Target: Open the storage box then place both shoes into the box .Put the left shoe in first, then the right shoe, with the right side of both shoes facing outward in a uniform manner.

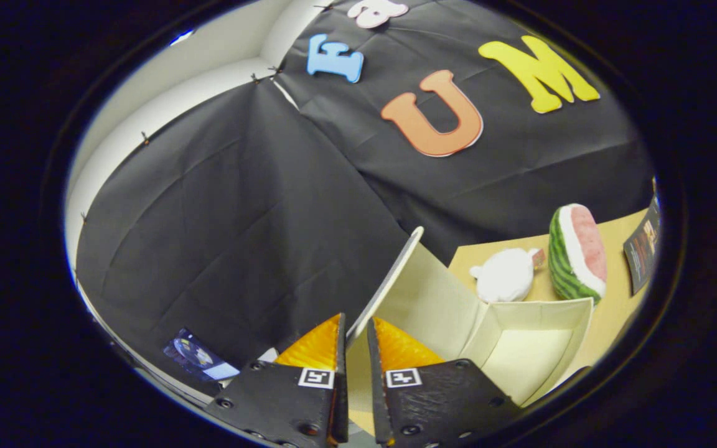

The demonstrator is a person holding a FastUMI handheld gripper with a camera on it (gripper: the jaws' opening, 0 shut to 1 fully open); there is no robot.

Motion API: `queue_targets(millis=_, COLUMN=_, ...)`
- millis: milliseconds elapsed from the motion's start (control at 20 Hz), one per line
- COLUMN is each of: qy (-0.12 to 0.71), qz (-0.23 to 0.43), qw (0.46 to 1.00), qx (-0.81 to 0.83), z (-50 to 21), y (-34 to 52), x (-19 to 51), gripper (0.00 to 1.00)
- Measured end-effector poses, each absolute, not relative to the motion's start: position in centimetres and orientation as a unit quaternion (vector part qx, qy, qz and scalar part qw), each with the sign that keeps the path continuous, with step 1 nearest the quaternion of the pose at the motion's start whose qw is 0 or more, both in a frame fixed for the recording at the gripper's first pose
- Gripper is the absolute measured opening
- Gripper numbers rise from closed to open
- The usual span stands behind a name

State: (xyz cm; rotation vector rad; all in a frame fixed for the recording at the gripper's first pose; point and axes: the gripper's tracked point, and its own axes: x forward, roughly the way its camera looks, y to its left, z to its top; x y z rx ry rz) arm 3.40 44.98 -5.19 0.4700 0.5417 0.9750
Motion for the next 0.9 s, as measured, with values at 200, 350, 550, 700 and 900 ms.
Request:
queue_targets(millis=200, qy=0.241, qz=0.467, qw=0.829, qx=0.192, z=-5.1, y=45.8, x=2.8, gripper=0.39)
queue_targets(millis=350, qy=0.231, qz=0.453, qw=0.841, qx=0.183, z=-5.2, y=44.8, x=3.0, gripper=0.56)
queue_targets(millis=550, qy=0.211, qz=0.413, qw=0.870, qx=0.166, z=-5.0, y=40.9, x=4.0, gripper=0.74)
queue_targets(millis=700, qy=0.193, qz=0.371, qw=0.897, qx=0.141, z=-5.4, y=36.3, x=4.4, gripper=0.88)
queue_targets(millis=900, qy=0.176, qz=0.298, qw=0.933, qx=0.096, z=-6.4, y=28.3, x=4.7, gripper=0.96)
